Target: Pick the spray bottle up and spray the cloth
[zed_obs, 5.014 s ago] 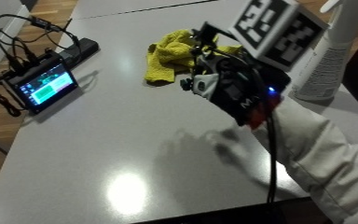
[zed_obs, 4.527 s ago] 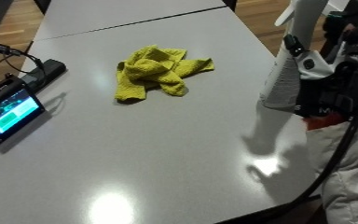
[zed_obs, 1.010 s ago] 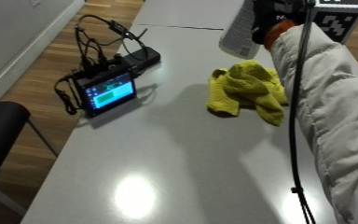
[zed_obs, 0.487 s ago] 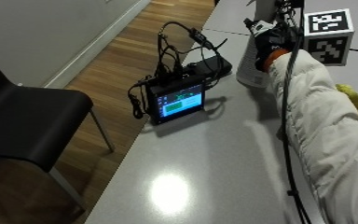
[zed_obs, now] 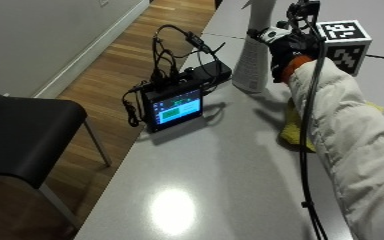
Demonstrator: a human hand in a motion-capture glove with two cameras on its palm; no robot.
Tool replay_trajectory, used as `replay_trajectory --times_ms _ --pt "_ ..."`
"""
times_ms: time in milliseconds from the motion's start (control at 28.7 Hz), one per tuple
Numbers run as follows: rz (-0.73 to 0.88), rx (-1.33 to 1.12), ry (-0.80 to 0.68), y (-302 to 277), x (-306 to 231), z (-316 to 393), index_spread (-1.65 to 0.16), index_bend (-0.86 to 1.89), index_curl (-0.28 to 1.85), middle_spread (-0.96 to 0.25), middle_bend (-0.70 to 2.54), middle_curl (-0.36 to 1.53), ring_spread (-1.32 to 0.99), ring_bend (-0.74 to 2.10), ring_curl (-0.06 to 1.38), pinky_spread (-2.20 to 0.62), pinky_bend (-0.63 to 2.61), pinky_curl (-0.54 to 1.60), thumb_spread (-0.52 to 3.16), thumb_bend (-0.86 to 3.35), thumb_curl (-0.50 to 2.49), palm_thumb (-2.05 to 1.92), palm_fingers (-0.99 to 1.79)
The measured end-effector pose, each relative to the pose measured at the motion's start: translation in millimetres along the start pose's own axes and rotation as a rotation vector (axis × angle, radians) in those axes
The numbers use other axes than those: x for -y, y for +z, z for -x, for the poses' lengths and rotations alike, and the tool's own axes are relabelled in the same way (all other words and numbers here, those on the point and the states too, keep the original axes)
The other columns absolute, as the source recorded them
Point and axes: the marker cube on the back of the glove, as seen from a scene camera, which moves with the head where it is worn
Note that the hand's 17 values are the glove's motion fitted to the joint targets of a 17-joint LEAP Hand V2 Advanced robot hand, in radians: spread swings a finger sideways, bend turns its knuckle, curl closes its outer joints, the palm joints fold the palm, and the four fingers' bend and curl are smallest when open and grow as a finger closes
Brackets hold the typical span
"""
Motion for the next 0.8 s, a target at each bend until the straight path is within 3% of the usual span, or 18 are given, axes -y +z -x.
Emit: replay_trajectory --times_ms 174,313,418,801 --pt "0.131 0.344 -0.022 -3 -56 7 -0.36 0.08 0.30 -0.03 0.30 0.47 -0.13 0.33 0.41 0.02 0.27 0.31 1.00 0.01 0.62 1.24 -0.01" --pt "0.288 0.394 -0.140 -36 -117 24 -0.37 0.15 0.29 -0.02 0.27 0.44 -0.10 0.34 0.39 0.07 0.29 0.31 1.03 0.03 0.62 1.25 0.08" --pt "0.317 0.357 -0.195 -64 -169 24 -0.36 0.14 0.29 -0.01 0.24 0.43 -0.07 0.38 0.39 0.09 0.32 0.31 1.06 0.05 0.63 1.25 0.20" --pt "-0.214 -0.059 -0.112 -188 -372 -94 -0.26 0.23 0.36 0.04 0.25 0.43 -0.02 0.41 0.40 0.09 0.26 0.32 1.10 0.05 0.64 1.23 0.63"
